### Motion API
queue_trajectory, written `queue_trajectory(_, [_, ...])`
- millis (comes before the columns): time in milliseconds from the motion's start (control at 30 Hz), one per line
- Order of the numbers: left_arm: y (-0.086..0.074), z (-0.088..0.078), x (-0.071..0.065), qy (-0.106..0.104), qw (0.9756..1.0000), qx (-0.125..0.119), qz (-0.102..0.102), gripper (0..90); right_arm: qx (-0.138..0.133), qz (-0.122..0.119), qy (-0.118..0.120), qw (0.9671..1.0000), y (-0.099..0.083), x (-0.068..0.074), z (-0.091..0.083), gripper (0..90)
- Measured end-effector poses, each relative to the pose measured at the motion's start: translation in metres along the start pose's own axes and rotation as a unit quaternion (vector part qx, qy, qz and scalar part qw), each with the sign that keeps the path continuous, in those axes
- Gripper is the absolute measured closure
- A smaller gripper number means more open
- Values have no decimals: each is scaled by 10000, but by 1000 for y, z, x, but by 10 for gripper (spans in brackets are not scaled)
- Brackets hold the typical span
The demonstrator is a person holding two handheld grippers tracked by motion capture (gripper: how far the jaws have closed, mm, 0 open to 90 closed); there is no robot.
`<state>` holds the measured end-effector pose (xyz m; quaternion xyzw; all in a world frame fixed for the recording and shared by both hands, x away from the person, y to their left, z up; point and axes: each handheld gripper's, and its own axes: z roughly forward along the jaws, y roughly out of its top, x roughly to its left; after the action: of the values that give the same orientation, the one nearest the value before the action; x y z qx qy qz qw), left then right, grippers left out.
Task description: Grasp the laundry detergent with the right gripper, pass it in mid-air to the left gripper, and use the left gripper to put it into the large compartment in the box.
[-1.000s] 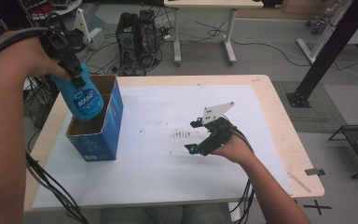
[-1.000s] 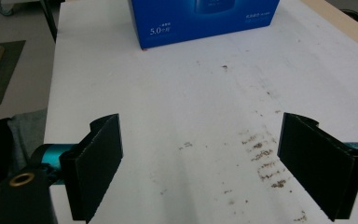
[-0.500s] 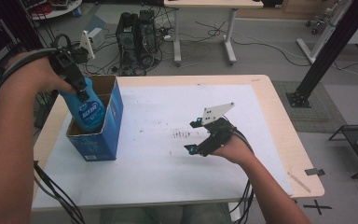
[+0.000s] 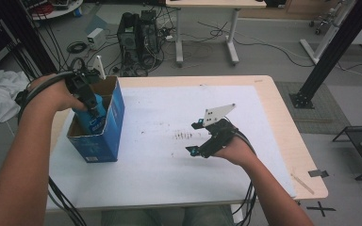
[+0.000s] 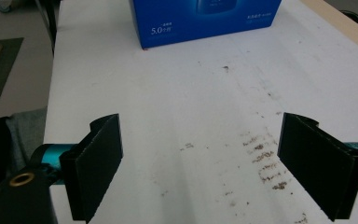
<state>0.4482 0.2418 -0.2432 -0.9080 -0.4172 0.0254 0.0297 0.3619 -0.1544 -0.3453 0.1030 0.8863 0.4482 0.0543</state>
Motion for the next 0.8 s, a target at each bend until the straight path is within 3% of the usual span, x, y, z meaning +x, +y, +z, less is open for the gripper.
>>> queue_trajectory(33, [0,4,-1,4,10000,-31,-43,386,-3,-11,-2,10000,0,0,0,131])
queue_trajectory(167, [3,13,0,27,9999,91,125,386,18,-18,-11,10000,0,0,-1,131])
queue_trajectory(467, [4,34,-2,102,9999,12,124,386,15,-26,3,10000,0,1,0,131])
queue_trajectory(800, [4,44,-2,41,9998,-71,178,386,15,-39,-2,10000,0,2,0,131])
